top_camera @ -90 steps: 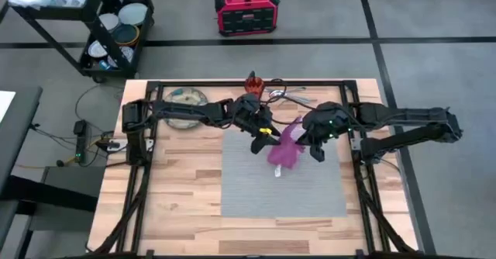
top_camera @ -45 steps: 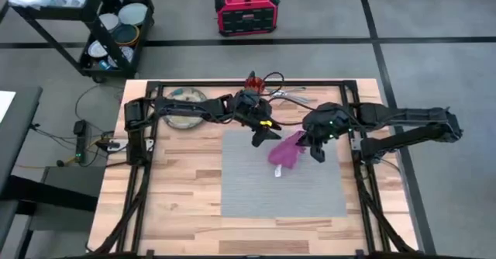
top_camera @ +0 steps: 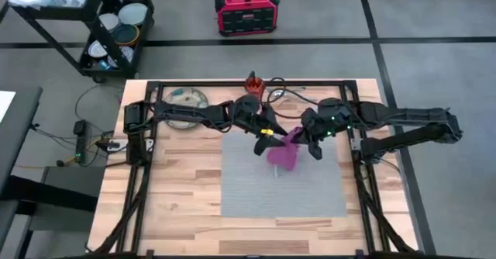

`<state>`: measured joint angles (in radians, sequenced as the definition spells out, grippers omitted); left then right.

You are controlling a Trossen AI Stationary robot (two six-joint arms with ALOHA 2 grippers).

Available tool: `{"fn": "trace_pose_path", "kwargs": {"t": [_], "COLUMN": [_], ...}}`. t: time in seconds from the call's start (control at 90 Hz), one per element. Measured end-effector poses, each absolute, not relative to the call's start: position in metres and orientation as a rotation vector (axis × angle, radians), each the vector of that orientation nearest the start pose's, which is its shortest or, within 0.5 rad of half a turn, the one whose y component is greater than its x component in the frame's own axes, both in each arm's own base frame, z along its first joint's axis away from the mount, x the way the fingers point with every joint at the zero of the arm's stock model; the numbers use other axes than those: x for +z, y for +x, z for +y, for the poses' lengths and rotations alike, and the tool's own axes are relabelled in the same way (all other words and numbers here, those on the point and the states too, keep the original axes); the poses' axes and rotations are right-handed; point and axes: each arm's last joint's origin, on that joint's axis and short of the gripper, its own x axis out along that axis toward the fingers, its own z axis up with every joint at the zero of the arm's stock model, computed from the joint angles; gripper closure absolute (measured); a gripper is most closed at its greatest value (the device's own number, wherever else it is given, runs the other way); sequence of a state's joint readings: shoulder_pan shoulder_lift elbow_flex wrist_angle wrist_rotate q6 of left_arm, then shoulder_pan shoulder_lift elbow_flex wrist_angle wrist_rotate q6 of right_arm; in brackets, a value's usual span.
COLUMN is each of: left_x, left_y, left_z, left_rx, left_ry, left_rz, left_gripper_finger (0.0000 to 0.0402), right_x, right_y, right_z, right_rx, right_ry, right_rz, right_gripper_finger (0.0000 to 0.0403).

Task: Set table place
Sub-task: Fold the pink table napkin

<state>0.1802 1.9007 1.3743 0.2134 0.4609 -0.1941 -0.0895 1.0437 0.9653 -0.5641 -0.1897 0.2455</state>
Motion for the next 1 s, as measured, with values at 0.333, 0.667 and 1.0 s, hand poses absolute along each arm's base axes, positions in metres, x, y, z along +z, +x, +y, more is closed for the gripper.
{"fn": "trace_pose_path", "kwargs": {"t": [0.333,0.667,1.0], "left_x": [0.253,0.252,0.251], "left_y": [0.433,0.434,0.433], "left_z": [0.059,0.047,0.047], "left_rx": [-0.261,-0.291,-0.305], "left_ry": [-0.280,-0.273,-0.265], "left_rz": [0.328,0.347,0.350], "left_gripper_finger": [0.0179,0.0288,0.0400], "right_x": [0.304,0.305,0.309], "right_y": [0.231,0.238,0.233], "right_z": [-0.011,-0.012,-0.013], "right_rx": [0.081,0.097,0.073], "right_ry": [0.344,0.342,0.332], "right_rz": [0.672,0.633,0.614], "right_gripper_finger": [0.0403,0.0403,0.0403]}}
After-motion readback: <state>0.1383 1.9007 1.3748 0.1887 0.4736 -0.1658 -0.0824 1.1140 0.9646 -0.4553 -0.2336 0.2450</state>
